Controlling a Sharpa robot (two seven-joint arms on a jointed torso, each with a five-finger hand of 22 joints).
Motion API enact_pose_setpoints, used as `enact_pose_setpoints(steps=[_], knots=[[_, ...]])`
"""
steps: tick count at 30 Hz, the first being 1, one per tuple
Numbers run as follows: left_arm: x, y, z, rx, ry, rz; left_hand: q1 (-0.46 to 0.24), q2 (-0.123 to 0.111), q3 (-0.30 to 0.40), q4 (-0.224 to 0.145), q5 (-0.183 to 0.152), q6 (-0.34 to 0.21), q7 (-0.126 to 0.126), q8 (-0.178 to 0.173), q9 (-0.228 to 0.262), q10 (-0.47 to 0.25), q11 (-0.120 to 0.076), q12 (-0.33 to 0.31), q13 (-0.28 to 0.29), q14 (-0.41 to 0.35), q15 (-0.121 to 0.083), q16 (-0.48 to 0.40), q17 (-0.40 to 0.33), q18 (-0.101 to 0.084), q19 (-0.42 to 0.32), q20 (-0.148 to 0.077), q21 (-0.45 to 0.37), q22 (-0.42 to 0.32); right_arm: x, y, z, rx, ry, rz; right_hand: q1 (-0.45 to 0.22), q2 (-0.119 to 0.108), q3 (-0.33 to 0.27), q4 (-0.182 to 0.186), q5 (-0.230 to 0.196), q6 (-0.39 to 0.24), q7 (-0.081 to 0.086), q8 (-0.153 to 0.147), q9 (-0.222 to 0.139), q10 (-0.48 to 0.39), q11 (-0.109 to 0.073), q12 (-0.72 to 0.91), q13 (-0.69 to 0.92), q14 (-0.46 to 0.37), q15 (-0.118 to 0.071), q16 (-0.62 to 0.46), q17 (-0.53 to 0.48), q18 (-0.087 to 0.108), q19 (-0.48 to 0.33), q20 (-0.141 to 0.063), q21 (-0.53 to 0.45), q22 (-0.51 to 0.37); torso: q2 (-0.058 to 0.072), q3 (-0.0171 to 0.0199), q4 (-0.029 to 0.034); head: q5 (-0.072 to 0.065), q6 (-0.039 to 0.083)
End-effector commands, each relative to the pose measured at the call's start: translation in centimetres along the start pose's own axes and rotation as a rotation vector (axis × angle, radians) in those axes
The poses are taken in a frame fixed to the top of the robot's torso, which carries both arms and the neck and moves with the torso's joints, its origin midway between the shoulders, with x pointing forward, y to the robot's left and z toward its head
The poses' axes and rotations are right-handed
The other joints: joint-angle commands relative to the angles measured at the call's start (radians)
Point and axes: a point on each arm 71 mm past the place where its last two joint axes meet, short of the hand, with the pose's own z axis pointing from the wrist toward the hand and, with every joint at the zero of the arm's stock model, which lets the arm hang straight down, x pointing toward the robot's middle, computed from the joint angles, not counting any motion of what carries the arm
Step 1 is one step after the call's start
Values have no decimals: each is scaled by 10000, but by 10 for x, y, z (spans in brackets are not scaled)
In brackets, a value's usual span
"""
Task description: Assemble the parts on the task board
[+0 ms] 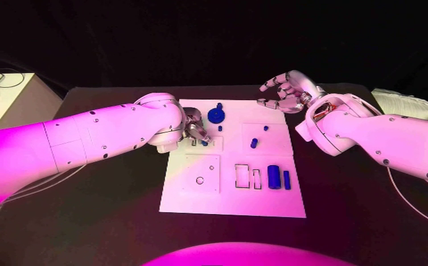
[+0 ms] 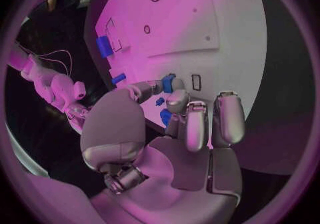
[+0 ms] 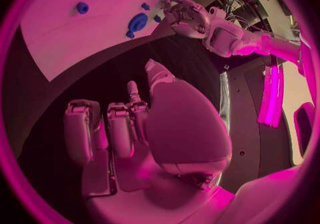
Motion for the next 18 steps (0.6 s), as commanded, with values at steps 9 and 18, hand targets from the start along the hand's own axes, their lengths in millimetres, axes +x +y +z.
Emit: enact_pose_setpoints(steps=[9,18], knots=[[6,-4,1,175,316,158,-172,-143,570,-950,-73,252,-310,-85,-23,52,-34,44,12,917,-88,72,2202,-69,68,-30,-8,-1,2,0,0,-72,136,-29,-93,-3,46,-4,48,9,26,-50,-10,-39,2,-48,1497,850,80,-38,1840,154,491,61,-58,1818,-5,0,-3,-10,-31],[6,-3,2,134,297,221,-275,-195,-520,-556,-141,401,-337,-184,-97,31,-56,69,50,918,-111,71,2207,-73,91,-59,-34,6,1,0,0,-69,128,-26,-115,-1,49,-1,37,6,27,-51,-11,-43,2,-53,1491,850,80,-38,1841,158,483,60,-75,1807,-7,2,-5,-18,-50]])
